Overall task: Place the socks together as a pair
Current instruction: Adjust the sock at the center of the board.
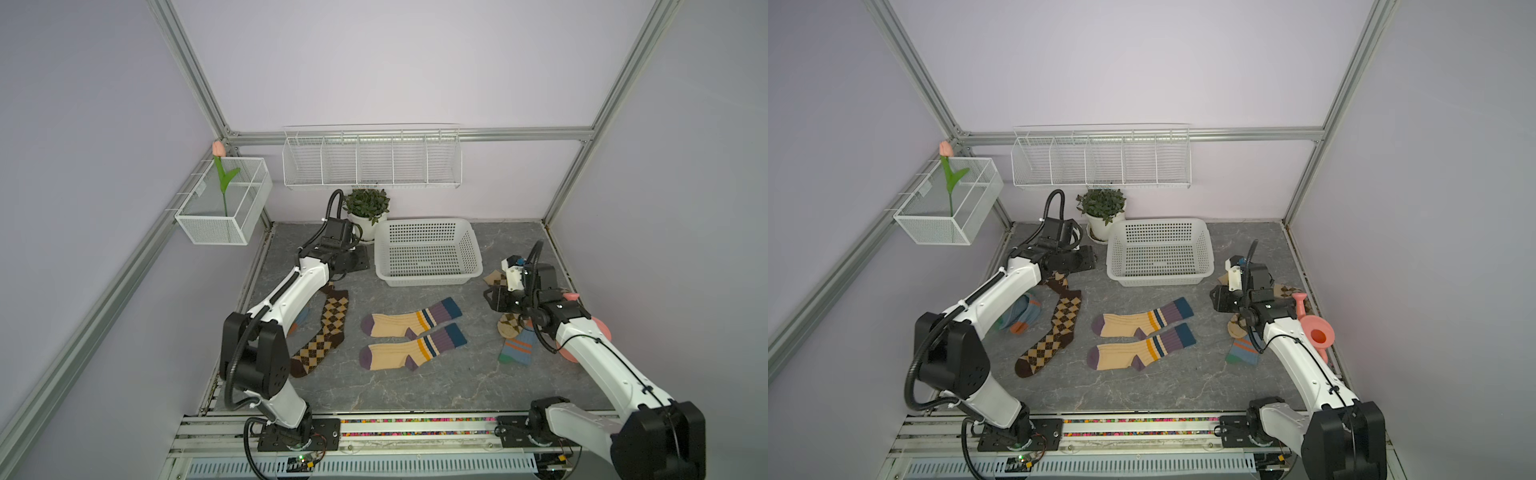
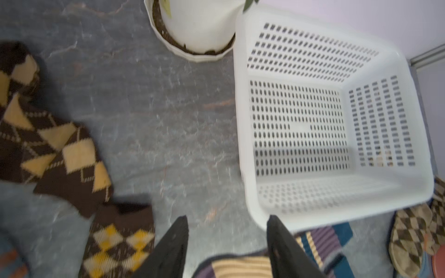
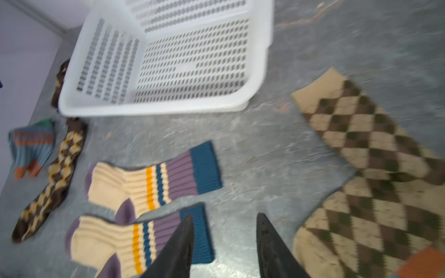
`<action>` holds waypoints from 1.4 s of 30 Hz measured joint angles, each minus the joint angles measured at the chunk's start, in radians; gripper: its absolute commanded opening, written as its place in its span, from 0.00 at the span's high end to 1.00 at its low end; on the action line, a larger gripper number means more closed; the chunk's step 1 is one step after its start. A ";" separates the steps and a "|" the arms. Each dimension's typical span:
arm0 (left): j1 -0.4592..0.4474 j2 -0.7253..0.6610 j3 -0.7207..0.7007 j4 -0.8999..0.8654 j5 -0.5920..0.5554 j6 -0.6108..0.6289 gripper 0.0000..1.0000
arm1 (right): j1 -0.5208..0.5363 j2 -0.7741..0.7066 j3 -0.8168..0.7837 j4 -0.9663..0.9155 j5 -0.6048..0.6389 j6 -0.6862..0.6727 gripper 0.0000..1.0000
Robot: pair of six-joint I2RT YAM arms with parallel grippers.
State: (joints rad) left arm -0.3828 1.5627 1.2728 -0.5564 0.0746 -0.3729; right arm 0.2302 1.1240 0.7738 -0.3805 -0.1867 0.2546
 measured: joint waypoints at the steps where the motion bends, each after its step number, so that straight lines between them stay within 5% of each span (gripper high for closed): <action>1: -0.020 -0.055 -0.069 0.013 -0.013 -0.008 0.46 | 0.042 0.000 -0.019 0.004 -0.010 0.004 0.57; 7: -0.130 -0.218 -0.364 0.058 -0.042 -0.061 0.47 | 0.224 0.102 -0.066 0.053 -0.019 0.037 0.60; 14: -0.137 -0.395 -0.584 0.110 -0.085 -0.110 0.48 | 0.330 0.197 -0.071 0.187 -0.010 0.035 0.54; 26: -0.137 -0.392 -0.671 0.193 -0.073 -0.131 0.48 | 0.340 0.480 -0.091 0.479 0.066 0.009 0.50; 42: -0.137 -0.386 -0.677 0.203 -0.033 -0.135 0.48 | 0.415 0.311 -0.256 0.483 0.135 0.067 0.56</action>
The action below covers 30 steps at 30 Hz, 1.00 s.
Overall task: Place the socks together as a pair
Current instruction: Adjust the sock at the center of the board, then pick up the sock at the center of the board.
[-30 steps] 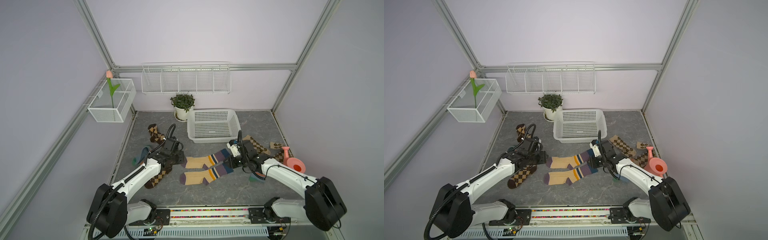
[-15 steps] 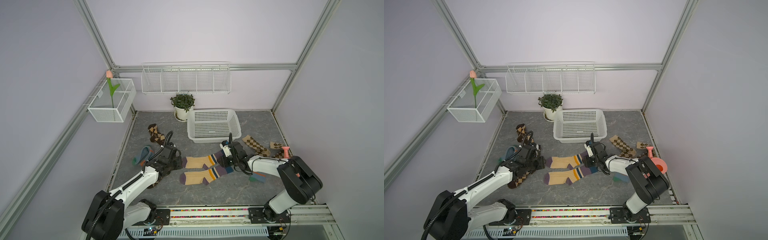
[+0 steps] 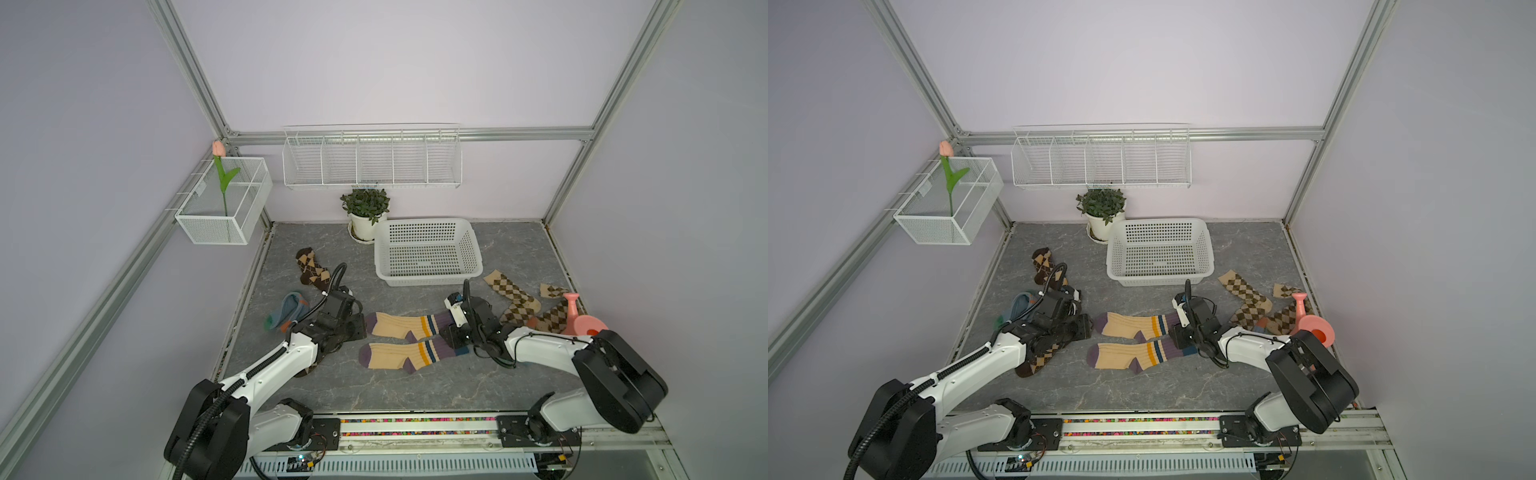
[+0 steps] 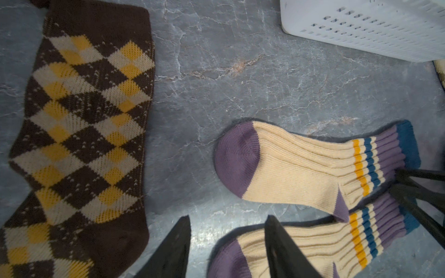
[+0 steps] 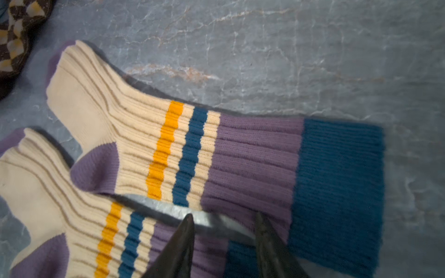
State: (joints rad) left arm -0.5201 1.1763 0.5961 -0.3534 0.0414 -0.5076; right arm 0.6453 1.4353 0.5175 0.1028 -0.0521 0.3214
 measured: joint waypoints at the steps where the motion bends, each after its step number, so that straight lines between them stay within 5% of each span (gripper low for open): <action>1: 0.000 0.000 0.000 -0.003 0.003 0.000 0.48 | 0.012 -0.012 -0.006 -0.011 0.007 0.011 0.56; 15: -0.007 -0.012 -0.063 -0.084 0.012 -0.007 0.47 | 0.037 -0.404 0.042 -0.386 0.118 0.109 0.43; 30: -0.101 0.045 -0.065 -0.071 0.031 -0.046 0.53 | 0.037 -0.267 0.041 -0.558 0.104 0.176 0.47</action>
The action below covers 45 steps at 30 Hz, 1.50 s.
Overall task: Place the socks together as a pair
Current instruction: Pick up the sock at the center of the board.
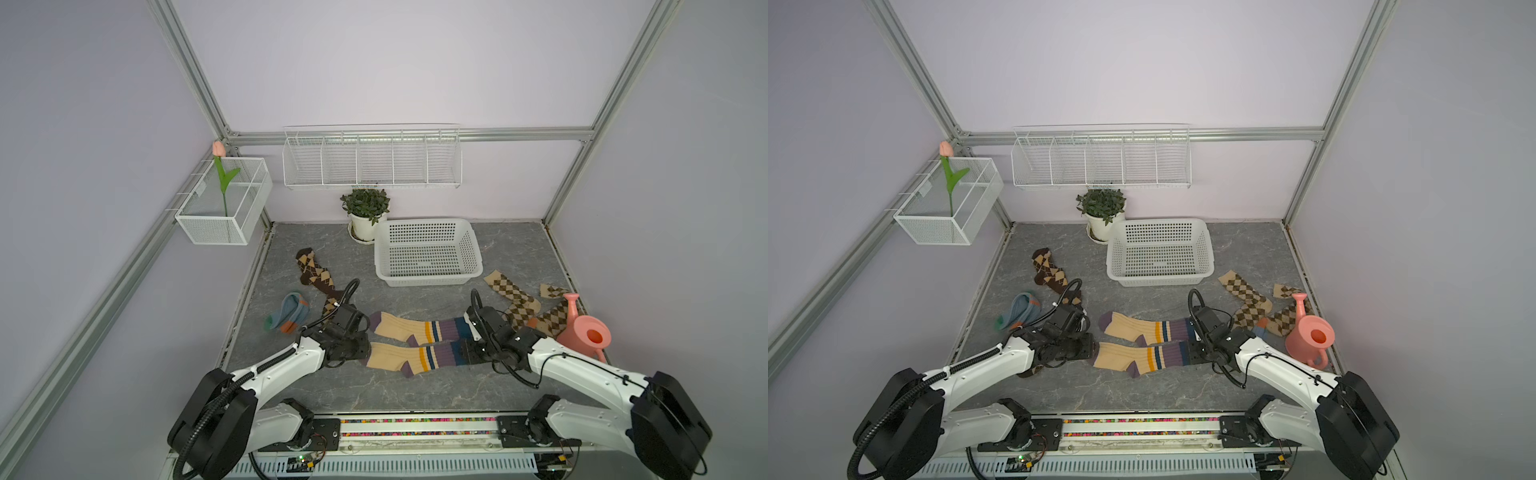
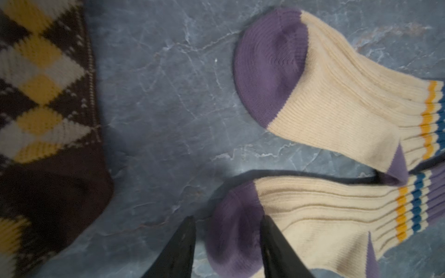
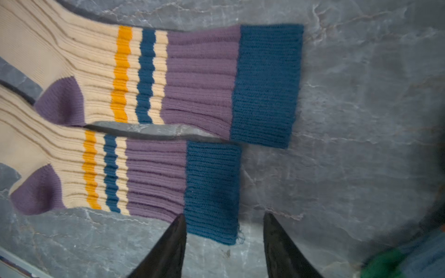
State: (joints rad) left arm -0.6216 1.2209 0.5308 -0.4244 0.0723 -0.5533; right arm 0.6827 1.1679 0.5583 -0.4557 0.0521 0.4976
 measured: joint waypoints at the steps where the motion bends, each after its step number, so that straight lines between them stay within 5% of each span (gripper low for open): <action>1: -0.007 0.000 0.000 0.000 0.000 -0.004 0.54 | 0.000 0.011 0.000 0.000 0.000 0.001 0.48; 10: -0.021 0.022 -0.010 0.012 -0.005 -0.018 0.67 | 0.000 0.101 0.002 0.028 -0.004 0.005 0.56; 21: -0.040 0.038 -0.002 0.023 -0.032 -0.027 0.98 | 0.008 0.129 0.001 0.085 -0.027 0.007 0.93; 31: -0.047 -0.026 0.018 -0.018 -0.034 -0.026 1.00 | 0.014 -0.068 -0.006 0.017 -0.019 0.011 0.93; 45: -0.048 -0.031 0.367 -0.163 -0.058 0.048 1.00 | 0.008 -0.223 0.187 -0.159 0.051 -0.036 0.93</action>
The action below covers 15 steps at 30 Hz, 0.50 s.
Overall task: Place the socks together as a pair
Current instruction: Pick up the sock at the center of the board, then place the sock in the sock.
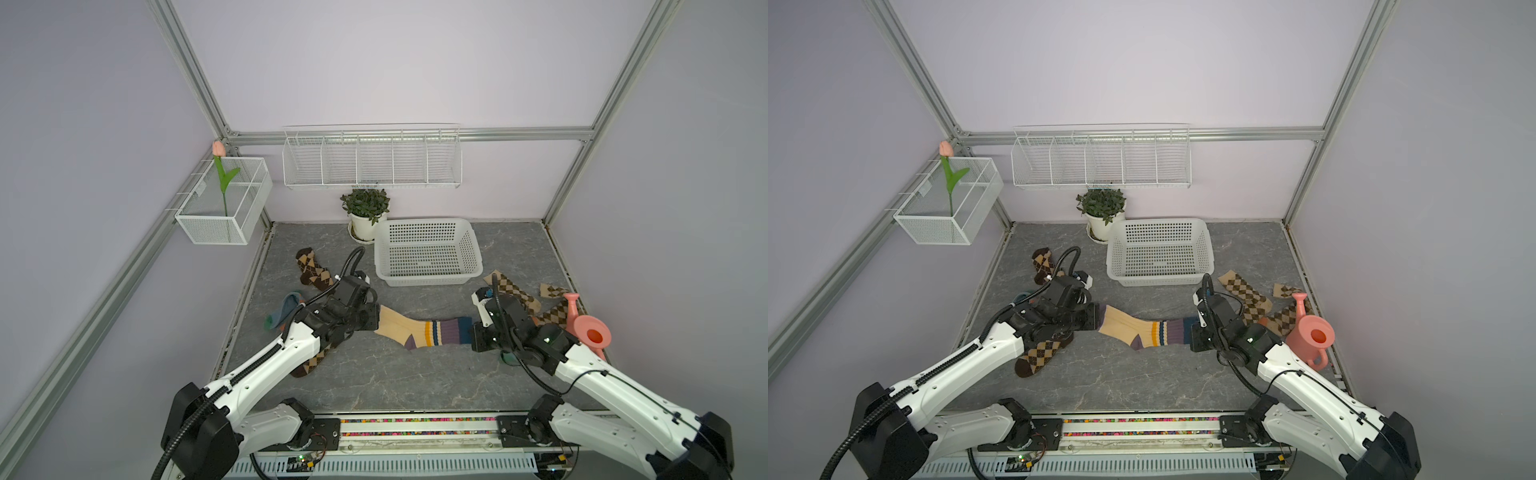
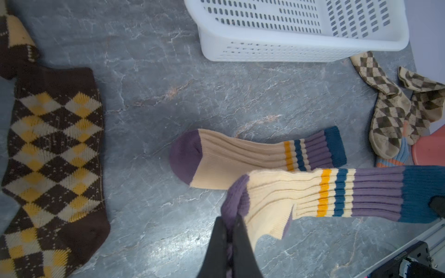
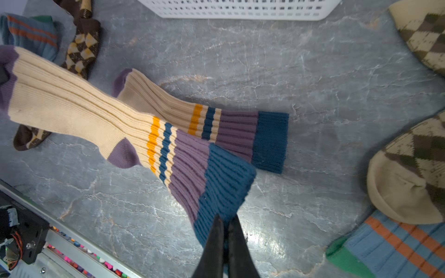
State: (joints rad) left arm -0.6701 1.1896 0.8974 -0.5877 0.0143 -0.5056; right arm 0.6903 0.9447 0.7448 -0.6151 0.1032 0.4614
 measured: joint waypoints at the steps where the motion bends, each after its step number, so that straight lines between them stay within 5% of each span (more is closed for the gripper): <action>1: 0.000 0.013 0.020 -0.008 -0.006 0.008 1.00 | -0.005 -0.004 0.012 -0.008 0.005 -0.006 0.93; 15: 0.000 0.225 0.193 -0.088 -0.070 0.063 1.00 | -0.172 0.108 0.063 -0.020 -0.079 -0.100 0.93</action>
State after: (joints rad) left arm -0.6697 1.4151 1.0901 -0.6758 -0.0559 -0.4427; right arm 0.5182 1.0531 0.8074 -0.6353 0.0242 0.3618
